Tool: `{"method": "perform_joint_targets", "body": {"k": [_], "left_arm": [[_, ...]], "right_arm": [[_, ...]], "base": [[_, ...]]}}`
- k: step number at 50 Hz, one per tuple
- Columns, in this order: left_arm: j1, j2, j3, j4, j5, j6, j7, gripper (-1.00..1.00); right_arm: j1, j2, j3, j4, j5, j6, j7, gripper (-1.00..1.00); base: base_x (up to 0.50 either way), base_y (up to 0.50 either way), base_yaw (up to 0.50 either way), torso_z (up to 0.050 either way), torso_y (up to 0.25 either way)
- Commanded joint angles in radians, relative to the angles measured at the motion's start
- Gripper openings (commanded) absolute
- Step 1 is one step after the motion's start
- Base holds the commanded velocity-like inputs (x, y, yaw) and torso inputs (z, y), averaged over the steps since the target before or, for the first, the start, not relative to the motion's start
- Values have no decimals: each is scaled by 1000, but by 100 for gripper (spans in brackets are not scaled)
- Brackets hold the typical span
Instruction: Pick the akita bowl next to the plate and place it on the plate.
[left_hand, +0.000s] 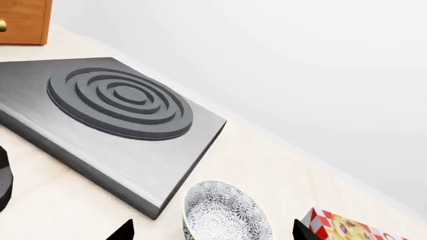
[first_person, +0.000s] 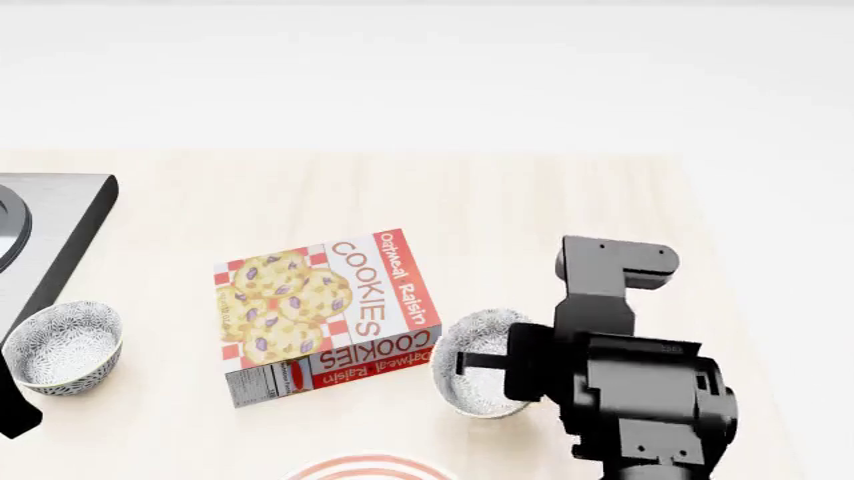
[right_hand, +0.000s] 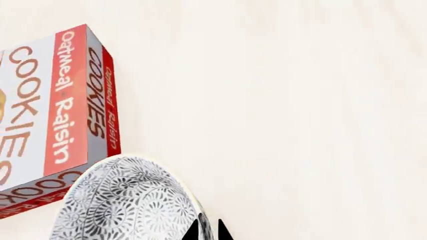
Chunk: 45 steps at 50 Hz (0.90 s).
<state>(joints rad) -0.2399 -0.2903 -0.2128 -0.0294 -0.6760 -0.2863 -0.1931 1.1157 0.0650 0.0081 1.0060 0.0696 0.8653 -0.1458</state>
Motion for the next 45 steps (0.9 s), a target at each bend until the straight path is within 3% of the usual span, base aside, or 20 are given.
{"method": "perform_joint_targets", "body": {"k": [1, 9, 26, 28, 32, 38, 45], "left_arm": [[-2, 0, 3, -9, 1, 8, 2, 100], [3, -2, 4, 1, -3, 4, -5, 100], [5, -7, 4, 16, -14, -7, -19, 100], [5, -7, 7, 12, -10, -1, -16, 100], [2, -4, 9, -5, -3, 12, -10, 100], [4, -6, 8, 7, -10, 2, -21, 100], [0, -5, 11, -1, -7, 8, -20, 100]], "right_arm": [[-139, 6, -26, -583, -6, 253, 14, -100], [-168, 31, -67, -878, -8, 407, 24, -100], [-83, 22, -4, -1138, 72, 699, -8, -100], [-83, 67, -6, -1127, 284, 705, 130, -100], [-74, 174, 3, -1122, 863, 704, 573, -100], [-97, 228, -19, -1106, 1267, 701, 874, -100], [-125, 244, -39, -1088, 1496, 683, 1048, -100]], "base": [[0, 0, 0, 0, 0], [0, 0, 0, 0, 0], [0, 0, 0, 0, 1], [0, 0, 0, 0, 0], [0, 0, 0, 0, 0], [0, 0, 0, 0, 0], [0, 0, 0, 0, 0]]}}
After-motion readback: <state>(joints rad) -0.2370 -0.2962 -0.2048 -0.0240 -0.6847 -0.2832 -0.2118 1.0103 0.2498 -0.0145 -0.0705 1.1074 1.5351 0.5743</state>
